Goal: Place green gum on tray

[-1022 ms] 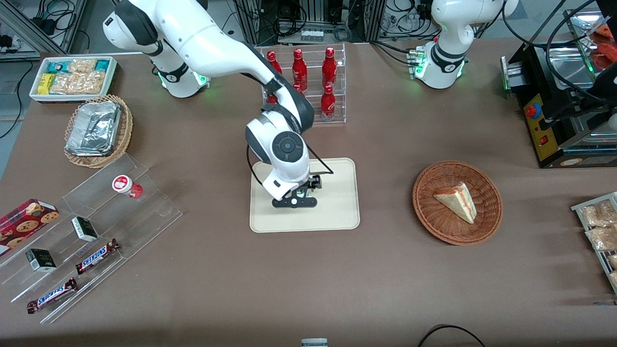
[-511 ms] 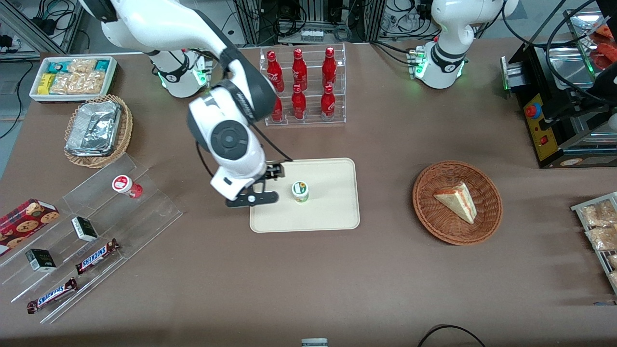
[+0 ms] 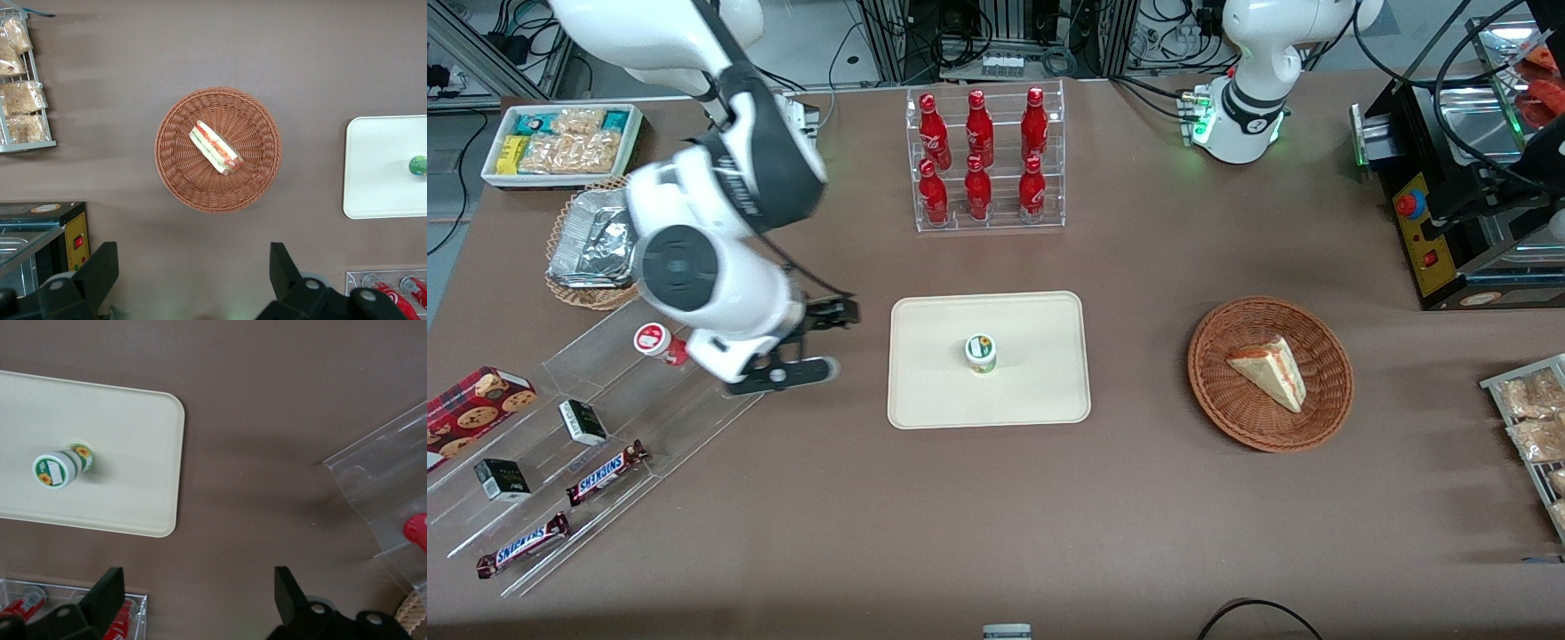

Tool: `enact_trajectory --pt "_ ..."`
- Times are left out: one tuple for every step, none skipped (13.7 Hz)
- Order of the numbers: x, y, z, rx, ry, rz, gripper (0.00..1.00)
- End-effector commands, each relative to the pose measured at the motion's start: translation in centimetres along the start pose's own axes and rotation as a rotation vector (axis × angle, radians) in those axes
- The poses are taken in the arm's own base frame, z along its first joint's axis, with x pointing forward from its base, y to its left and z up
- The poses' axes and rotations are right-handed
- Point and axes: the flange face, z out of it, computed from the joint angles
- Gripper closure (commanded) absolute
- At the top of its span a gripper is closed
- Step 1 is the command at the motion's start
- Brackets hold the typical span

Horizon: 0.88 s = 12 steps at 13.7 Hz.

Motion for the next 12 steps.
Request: enact_trajectory --pt "-1.2 4.0 -1.7 0.048 0.001 0.038 0.00" --pt "-1.5 6.2 -2.0 0.056 -0.001 0.067 0.00" --pt "-1.8 8.4 -2.0 0.064 -0.005 0.100 0.00" --pt "-2.1 10.6 -2.7 0.073 0.006 0.134 0.00" --pt "-2.4 12.9 -3.1 0.080 0.003 0.169 0.00" --pt "-2.9 14.9 -3.6 0.087 0.000 0.201 0.00" --pt "-3.7 16.5 -3.7 0.095 -0.013 0.227 0.00" --pt "-4.7 17.9 -4.1 0.101 -0.015 0.247 0.00" --pt "-5.8 19.3 -4.4 0.107 -0.011 0.258 0.00" --pt "-6.7 20.6 -4.8 0.107 -0.006 0.229 0.00" --pt "-7.5 22.0 -5.1 0.106 0.001 0.187 0.00" --pt "-8.2 23.5 -5.3 0.095 0.003 0.168 0.00"
